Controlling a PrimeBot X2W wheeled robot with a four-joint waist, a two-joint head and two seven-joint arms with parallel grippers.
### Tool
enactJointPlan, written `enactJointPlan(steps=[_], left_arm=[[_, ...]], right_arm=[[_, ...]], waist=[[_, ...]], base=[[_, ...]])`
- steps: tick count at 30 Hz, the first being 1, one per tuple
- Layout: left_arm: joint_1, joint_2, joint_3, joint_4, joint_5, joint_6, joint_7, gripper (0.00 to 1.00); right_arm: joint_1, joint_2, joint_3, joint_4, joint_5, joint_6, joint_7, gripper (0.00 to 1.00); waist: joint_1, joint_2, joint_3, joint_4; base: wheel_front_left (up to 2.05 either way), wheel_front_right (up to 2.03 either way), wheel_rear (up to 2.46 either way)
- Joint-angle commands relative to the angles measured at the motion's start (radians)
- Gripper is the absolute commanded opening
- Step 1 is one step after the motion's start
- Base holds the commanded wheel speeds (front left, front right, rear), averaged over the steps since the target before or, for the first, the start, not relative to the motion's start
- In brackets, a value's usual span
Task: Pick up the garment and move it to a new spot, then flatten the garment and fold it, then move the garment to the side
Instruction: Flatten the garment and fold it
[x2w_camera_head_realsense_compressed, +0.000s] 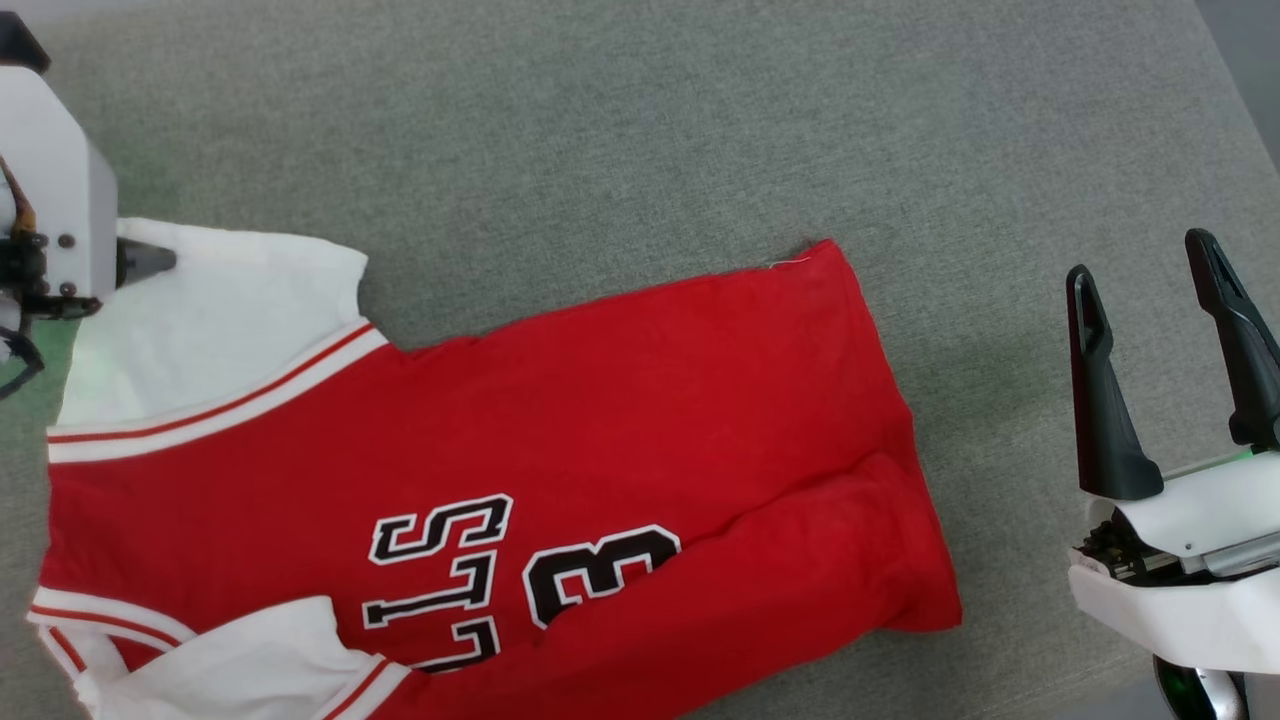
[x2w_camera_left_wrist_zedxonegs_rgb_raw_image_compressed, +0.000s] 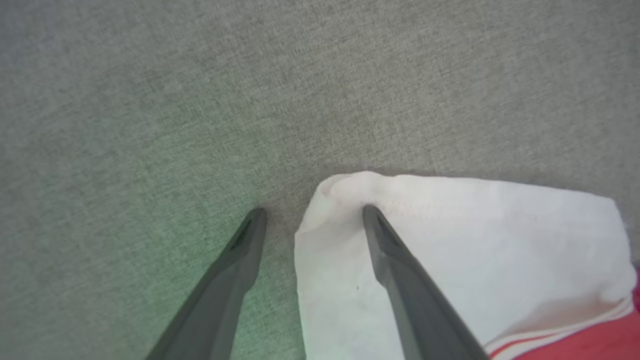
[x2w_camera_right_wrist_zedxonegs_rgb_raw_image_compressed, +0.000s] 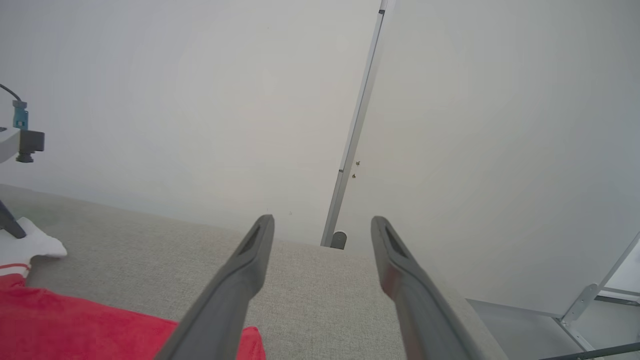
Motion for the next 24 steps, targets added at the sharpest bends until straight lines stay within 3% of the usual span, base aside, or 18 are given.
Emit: enactJointPlan(steps=[1,5,6,8,15,24], left_arm=[[0.036,-0.019,-0.027,0.014,-0.006,0.009,0.016,1.0],[0.054,-0.04,-0.03,0.019,-0.024,0.022,0.046,0.97],[0.059,-0.045,-0.029,0.018,-0.031,0.025,0.051,0.68],[0.062,-0.054,-0.023,0.013,-0.038,0.027,0.045,0.0],[0.037,-0.065,0.0,0.014,-0.03,0.02,-0.01,0.0],[0.001,-0.108,0.009,0.015,-0.021,-0.003,-0.043,0.0]], right_arm=[[-0.011,0.004,0.002,0.0,0.008,-0.001,0.001,1.0],[-0.018,0.005,0.0,0.002,0.011,-0.001,0.004,1.0],[-0.019,0.006,-0.002,0.003,0.012,-0.001,0.006,1.0],[-0.02,0.008,-0.004,0.007,0.017,-0.001,0.012,1.0],[-0.039,-0.031,0.016,0.021,0.07,-0.001,0.088,1.0],[-0.168,-0.149,0.046,0.081,0.213,-0.001,0.35,1.0]], waist=[[0.0,0.0,0.004,0.0],[0.0,0.0,0.007,0.001],[0.0,0.0,0.006,0.002],[0.0,0.0,0.005,0.005],[0.0,0.0,-0.009,0.023],[0.0,0.0,-0.012,0.073]], base=[[0.0,0.0,0.0],[0.0,0.0,0.0],[0.0,0.0,0.0],[0.0,0.0,0.0],[0.0,0.0,0.0],[0.0,0.0,0.0]])
